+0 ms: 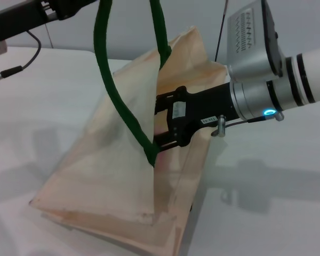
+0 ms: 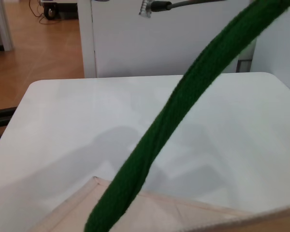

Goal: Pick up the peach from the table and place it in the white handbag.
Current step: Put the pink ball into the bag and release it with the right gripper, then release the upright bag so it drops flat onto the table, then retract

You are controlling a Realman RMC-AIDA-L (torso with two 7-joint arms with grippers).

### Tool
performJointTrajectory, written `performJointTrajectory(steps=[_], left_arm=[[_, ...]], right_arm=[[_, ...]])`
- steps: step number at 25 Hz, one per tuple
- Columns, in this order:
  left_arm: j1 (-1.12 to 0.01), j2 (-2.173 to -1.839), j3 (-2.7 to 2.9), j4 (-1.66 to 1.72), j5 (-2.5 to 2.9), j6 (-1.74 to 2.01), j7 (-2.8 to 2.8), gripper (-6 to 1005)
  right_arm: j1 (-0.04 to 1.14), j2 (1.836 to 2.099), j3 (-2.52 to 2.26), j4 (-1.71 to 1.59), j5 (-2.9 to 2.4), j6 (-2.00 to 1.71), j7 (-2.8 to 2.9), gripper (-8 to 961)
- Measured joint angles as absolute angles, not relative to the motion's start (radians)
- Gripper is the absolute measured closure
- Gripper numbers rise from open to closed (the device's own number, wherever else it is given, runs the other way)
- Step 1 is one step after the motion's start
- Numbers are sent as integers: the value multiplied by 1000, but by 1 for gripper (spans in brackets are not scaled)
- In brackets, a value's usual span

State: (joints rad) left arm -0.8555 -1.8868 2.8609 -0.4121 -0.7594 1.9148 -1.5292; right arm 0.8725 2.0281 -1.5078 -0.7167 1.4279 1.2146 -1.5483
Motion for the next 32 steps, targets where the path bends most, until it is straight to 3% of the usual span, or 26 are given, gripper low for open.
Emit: performJointTrajectory(steps=[11,24,32], left_arm=[[-835,-1887,2855,-413,-760,1904,-1523,872],[-783,-1900,2858,-407,-854,1787,-1519,871],[-765,-1914,2852,-405,-875,1712,-1457,678]], right_arm=[[808,2010,-1325,-729,1391,1238,-1542,69],[627,2023,-856,-832,1341,1236,-1578,71],[574,2024,-823,-817,1480,1238,-1682,72]])
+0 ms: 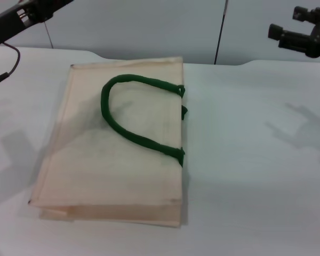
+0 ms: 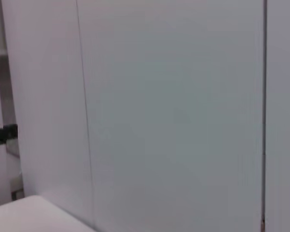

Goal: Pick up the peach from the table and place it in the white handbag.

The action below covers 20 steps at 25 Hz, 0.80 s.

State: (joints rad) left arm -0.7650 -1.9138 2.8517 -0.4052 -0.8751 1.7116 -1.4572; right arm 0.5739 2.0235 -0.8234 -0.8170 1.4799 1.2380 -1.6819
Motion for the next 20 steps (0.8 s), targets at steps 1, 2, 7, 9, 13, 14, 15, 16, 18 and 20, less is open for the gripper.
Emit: performJointTrajectory(steps=[1,2,7,9,13,14,15,16,18,20], left_arm=[[-759,-1922,2851,-405,-892,1705,-1431,654],[-753,-1929,2851,-406,-906,1701,-1410,596],[-718,-1968,2851,-410,-995,1679,-1269,377],[-703,-1987,2851,-411,-1028,1652,-1204,334],[-691,-2017,2852,-411,-1056,1582,-1103,290],[-689,-2023,2851,-407,-1063,1559,-1075,290],[-686,-2027,2851,-399,-1070,1537,-1045,290],[-677,-2030,2850,-368,-1092,1499,-988,289],[-670,-2030,2850,-347,-1110,1475,-952,289],[-653,-2031,2850,-299,-1157,1435,-877,289]], right_arm=[[570,2024,-823,-813,1495,1238,-1699,72],[567,2025,-823,-801,1515,1238,-1722,72],[561,2025,-821,-706,1636,1234,-1875,73],[559,2025,-820,-662,1682,1230,-1945,73],[559,2025,-800,-557,1785,1228,-2103,74],[560,2025,-788,-524,1814,1228,-2157,74],[562,2025,-779,-492,1839,1228,-2204,74],[565,2025,-767,-456,1869,1227,-2255,74],[572,2026,-748,-390,1926,1227,-2356,75],[581,2026,-733,-320,1986,1227,-2460,75]])
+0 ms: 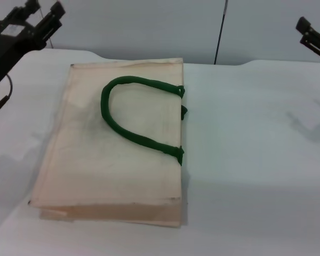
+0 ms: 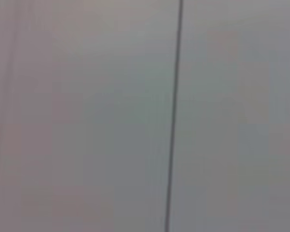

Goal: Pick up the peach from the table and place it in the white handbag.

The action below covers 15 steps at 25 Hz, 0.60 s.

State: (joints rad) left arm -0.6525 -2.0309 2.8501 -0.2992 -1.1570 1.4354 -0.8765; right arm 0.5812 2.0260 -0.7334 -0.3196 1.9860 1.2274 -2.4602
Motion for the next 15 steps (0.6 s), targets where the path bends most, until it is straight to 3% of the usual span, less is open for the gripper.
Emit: performJointTrajectory(steps=[15], left_arm=[[-561,-2033,2850,-10,-1554,1275,-349,296]], right_arm=[[612,2029,-699,-103,2279,1190,-2729,76]])
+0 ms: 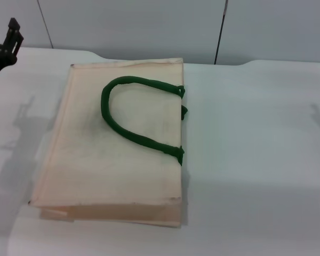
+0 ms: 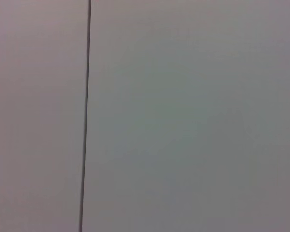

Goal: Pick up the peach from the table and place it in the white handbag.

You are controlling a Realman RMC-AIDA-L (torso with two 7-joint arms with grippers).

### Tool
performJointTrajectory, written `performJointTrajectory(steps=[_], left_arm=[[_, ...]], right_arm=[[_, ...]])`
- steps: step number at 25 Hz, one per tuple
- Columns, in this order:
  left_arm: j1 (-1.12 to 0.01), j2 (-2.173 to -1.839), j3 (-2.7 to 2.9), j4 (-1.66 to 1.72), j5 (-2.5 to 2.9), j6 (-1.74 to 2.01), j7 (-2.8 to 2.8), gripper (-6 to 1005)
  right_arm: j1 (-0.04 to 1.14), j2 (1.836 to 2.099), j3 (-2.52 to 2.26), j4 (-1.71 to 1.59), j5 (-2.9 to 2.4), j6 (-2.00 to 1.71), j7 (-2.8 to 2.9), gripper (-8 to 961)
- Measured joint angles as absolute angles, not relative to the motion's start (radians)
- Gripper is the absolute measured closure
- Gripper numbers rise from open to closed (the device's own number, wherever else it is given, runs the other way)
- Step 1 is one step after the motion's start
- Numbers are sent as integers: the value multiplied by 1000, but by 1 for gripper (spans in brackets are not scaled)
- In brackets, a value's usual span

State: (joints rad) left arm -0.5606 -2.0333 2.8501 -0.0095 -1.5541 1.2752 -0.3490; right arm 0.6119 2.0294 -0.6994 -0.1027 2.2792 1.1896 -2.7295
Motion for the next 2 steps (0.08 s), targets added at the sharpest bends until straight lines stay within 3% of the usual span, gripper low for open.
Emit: performJointTrajectory(steps=[2], left_arm=[[-557,-2033,2851,-2,-1560,1273,-324,297]], right_arm=[[611,2029,-699,-100,2284,1189,-2733,76]])
